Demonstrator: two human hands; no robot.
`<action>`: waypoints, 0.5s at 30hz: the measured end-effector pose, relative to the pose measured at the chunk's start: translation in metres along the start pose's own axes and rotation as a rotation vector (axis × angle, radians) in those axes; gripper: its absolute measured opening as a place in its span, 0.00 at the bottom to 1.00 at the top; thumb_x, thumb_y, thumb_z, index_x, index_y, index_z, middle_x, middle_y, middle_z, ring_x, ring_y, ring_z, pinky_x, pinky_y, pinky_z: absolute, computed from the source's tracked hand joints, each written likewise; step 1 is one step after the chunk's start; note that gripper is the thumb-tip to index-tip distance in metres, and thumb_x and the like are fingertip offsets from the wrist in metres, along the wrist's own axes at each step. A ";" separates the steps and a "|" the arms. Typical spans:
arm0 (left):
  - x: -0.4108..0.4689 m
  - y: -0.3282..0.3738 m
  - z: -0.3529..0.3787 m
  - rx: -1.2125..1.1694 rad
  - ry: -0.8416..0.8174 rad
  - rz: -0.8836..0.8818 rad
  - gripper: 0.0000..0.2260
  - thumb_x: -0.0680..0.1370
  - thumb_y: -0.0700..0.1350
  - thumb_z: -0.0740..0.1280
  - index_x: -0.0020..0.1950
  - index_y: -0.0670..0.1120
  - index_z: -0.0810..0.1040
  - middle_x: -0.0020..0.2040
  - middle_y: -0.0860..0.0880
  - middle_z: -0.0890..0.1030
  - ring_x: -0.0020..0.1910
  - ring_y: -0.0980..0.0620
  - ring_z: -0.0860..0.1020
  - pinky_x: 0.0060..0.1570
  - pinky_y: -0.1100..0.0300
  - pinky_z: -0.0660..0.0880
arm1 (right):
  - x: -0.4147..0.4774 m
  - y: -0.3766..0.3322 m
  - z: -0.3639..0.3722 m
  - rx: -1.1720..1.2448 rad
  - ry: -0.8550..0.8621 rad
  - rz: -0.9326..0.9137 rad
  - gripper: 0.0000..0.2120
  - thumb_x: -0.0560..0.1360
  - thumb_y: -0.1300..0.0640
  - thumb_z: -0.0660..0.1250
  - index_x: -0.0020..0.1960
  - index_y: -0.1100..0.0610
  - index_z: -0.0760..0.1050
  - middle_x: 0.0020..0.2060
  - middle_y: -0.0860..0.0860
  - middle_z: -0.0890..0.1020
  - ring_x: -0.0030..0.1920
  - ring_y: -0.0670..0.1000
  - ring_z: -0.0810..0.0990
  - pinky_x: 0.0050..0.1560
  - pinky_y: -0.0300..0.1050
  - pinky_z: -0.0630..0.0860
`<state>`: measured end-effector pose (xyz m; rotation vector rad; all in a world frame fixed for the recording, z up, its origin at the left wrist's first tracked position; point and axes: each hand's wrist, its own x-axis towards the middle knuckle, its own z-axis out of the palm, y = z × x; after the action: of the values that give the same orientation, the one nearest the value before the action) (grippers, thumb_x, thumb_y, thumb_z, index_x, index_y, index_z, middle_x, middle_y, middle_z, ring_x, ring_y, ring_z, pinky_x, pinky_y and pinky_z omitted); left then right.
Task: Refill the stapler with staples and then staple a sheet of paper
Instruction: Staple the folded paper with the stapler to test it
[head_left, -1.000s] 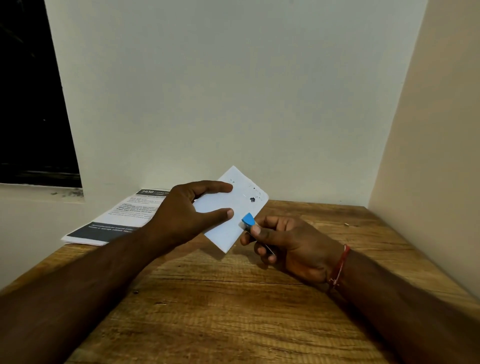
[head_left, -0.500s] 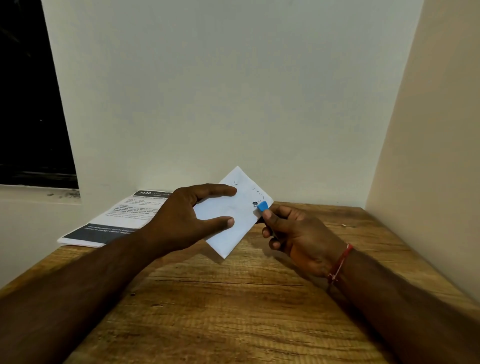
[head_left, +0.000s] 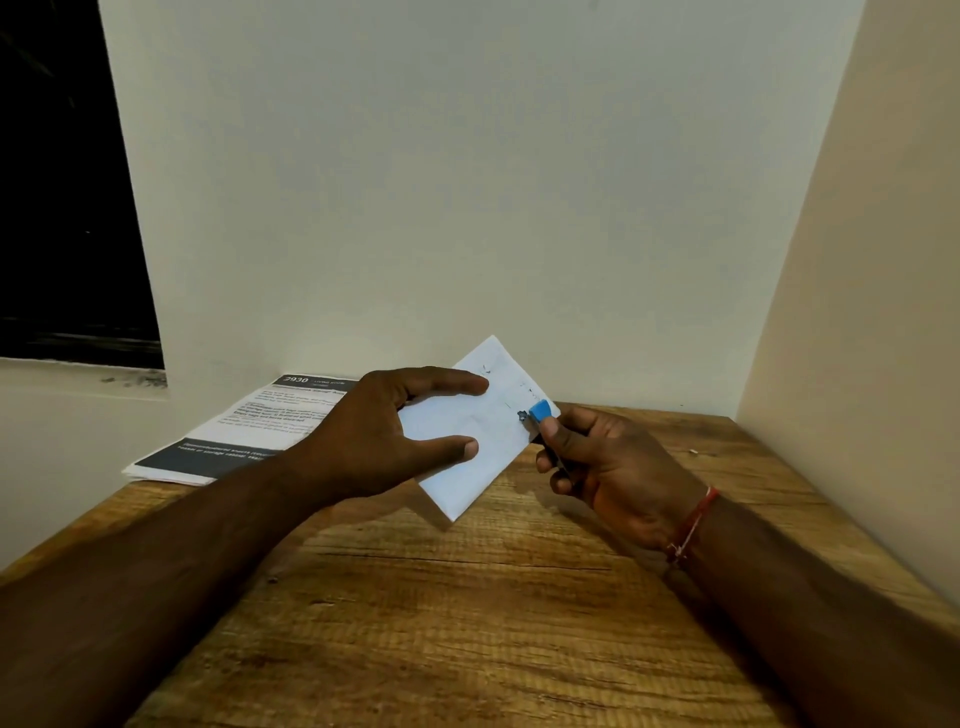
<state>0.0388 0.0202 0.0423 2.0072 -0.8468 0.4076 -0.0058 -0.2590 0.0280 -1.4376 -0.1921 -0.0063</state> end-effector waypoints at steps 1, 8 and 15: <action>0.000 0.000 0.000 0.005 -0.003 0.001 0.24 0.75 0.53 0.85 0.68 0.68 0.86 0.68 0.69 0.85 0.61 0.65 0.84 0.54 0.67 0.79 | 0.000 0.000 0.000 -0.005 0.001 -0.001 0.18 0.76 0.55 0.74 0.62 0.63 0.85 0.44 0.50 0.87 0.40 0.48 0.81 0.36 0.41 0.75; 0.000 0.000 0.001 -0.002 -0.018 0.014 0.25 0.75 0.53 0.86 0.69 0.67 0.85 0.70 0.68 0.84 0.64 0.65 0.84 0.59 0.65 0.82 | 0.004 -0.001 -0.005 -0.045 0.009 -0.014 0.17 0.77 0.55 0.75 0.61 0.63 0.85 0.47 0.54 0.86 0.39 0.49 0.82 0.35 0.43 0.74; 0.000 0.000 0.002 -0.044 -0.013 0.008 0.25 0.75 0.52 0.86 0.69 0.67 0.86 0.68 0.68 0.85 0.61 0.64 0.85 0.54 0.68 0.82 | 0.002 -0.006 -0.003 -0.052 0.029 -0.050 0.10 0.82 0.60 0.70 0.60 0.64 0.84 0.45 0.53 0.87 0.37 0.50 0.83 0.33 0.43 0.74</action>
<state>0.0387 0.0184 0.0408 1.9684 -0.8653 0.3773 -0.0037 -0.2629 0.0344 -1.4839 -0.2056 -0.0731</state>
